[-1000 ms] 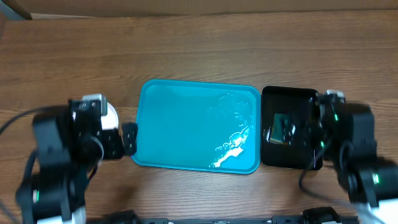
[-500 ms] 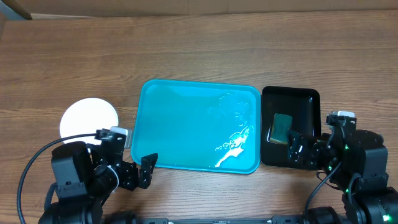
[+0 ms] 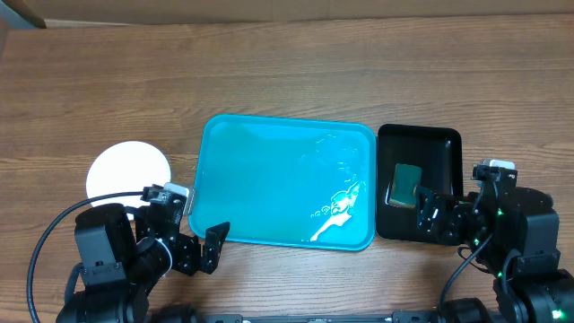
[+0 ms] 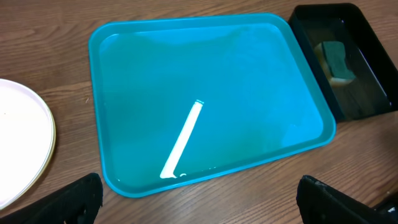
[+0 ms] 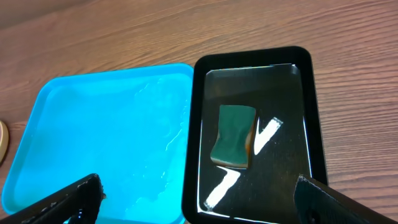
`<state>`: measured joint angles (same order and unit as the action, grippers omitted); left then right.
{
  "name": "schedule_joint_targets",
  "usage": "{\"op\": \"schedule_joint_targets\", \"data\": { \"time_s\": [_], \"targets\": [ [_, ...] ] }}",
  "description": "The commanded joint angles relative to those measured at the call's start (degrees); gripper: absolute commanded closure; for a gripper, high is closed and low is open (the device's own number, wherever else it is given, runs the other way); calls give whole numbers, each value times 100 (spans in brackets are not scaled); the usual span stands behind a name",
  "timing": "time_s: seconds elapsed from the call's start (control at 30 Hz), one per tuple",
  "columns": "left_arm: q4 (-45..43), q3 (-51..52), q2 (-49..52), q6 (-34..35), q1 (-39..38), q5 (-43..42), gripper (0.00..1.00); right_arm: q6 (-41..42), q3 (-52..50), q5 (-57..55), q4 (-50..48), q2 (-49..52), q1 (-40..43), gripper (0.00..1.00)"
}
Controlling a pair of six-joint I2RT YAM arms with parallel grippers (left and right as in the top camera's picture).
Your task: Clean dirty plates on tray and stack at the side
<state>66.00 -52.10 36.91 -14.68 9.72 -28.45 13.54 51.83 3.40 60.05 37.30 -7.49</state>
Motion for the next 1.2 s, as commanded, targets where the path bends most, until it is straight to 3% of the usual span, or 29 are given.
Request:
{"op": "schedule_joint_targets", "data": {
  "time_s": [0.0,0.63,0.83,1.17],
  "targets": [
    [-17,33,-22,-164,-11,136,0,35,-46,-81,-28,-4,9,0],
    [-17,33,-22,-162,-11,205,0,-24,-48,-337,-83,-90,76,0],
    [-17,33,-22,-162,-11,205,0,-195,-382,-402,-1080,-741,378,0],
    [-17,33,-22,-162,-11,205,0,-678,-2216,-407,-3368,-2459,629,0]
  ]
}}
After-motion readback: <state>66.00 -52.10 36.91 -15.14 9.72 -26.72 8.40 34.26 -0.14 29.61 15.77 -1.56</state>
